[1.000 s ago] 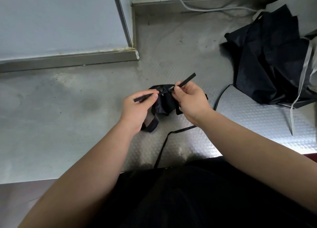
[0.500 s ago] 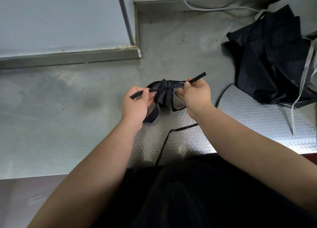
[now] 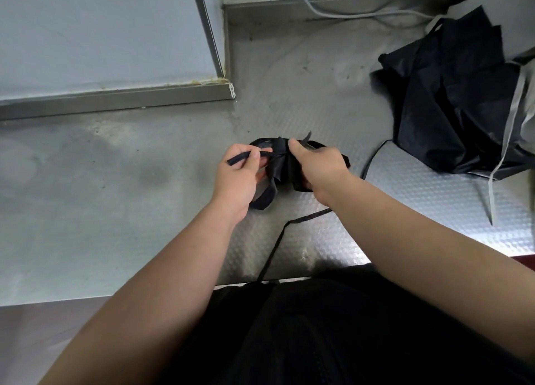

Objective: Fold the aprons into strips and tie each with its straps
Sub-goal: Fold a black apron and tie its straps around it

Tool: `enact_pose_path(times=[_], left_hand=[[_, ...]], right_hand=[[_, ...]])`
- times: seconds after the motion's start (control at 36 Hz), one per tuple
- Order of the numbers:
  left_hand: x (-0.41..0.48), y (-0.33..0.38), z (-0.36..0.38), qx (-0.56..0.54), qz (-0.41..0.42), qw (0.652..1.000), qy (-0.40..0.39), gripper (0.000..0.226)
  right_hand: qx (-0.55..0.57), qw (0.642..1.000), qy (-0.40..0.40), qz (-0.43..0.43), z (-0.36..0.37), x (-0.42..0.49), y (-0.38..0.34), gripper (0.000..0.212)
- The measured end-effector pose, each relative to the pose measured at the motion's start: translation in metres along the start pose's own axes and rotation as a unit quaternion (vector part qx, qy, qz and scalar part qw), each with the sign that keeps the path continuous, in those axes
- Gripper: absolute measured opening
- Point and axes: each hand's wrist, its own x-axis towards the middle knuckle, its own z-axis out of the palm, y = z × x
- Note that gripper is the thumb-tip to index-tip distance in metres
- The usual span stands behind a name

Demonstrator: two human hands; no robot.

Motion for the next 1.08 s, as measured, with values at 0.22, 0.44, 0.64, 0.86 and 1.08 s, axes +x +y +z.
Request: enact_pose_path(times=[0.22, 0.44, 0.64, 0.86, 1.08], left_hand=[[0.003, 0.002, -0.001, -0.032, -0.013, 0.999, 0.007, 0.022], [0.016, 0.005, -0.005, -0.109, -0.064, 0.990, 0.065, 0.024], [0.003, -0.002, 0.001, -0.043, -0.030, 0.992, 0.111, 0.026], [-0.003, 0.004, -0.003, 0.031, 0.059, 0.991, 0.117, 0.013], [-0.004, 0.005, -0.006, 0.129, 0.140, 0.980, 0.049, 0.016]], right_hand=[[-0.051, 0.997, 0.000, -0.051, 0.001, 0.003, -0.010, 0.028], [-0.030, 0.995, -0.021, -0.093, 0.010, 0.000, -0.002, 0.034], [-0.036, 0.993, -0.065, -0.093, 0.016, -0.007, -0.005, 0.029], [-0.150, 0.976, -0.077, -0.135, 0.019, -0.010, -0.007, 0.021], [-0.179, 0.973, -0.028, -0.147, 0.011, -0.005, -0.009, 0.022]])
